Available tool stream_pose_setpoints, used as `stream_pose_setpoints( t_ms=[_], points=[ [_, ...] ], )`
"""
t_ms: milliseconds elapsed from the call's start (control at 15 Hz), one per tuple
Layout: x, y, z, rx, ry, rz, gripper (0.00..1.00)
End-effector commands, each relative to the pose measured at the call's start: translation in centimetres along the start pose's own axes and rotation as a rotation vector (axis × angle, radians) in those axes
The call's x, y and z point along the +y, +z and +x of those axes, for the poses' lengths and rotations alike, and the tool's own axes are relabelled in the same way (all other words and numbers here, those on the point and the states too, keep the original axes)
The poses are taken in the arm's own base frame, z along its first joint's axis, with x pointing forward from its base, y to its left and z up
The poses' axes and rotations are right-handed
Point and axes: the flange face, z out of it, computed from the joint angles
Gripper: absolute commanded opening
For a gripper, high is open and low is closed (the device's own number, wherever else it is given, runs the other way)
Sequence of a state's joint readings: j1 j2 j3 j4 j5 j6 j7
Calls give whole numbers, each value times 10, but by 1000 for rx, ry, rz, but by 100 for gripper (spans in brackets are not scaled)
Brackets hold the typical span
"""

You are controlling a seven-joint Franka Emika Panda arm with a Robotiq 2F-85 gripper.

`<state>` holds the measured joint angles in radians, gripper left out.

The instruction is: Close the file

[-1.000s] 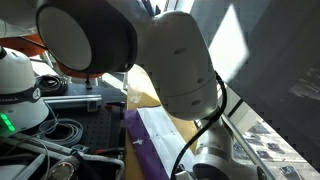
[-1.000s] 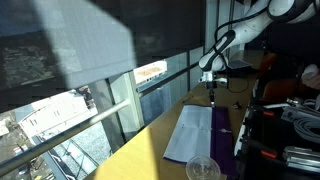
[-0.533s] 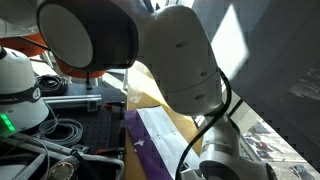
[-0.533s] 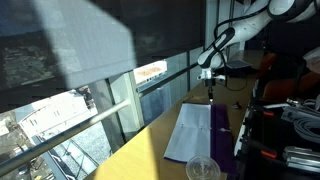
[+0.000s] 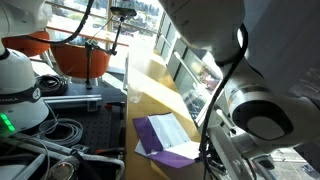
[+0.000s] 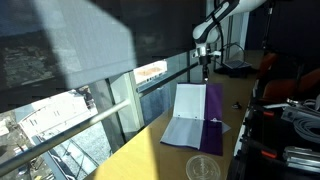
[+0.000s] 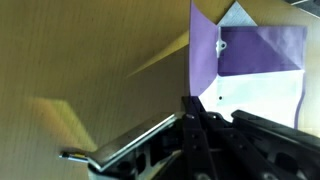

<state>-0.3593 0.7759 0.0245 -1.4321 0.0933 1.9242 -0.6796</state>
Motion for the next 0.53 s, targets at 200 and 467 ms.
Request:
stream_pose_setpoints(
  t_ms=[200, 467],
  points=[
    [-85, -111, -37, 0, 11, -208, 0],
    [-118, -117, -51, -21, 4, -261, 0]
  ],
)
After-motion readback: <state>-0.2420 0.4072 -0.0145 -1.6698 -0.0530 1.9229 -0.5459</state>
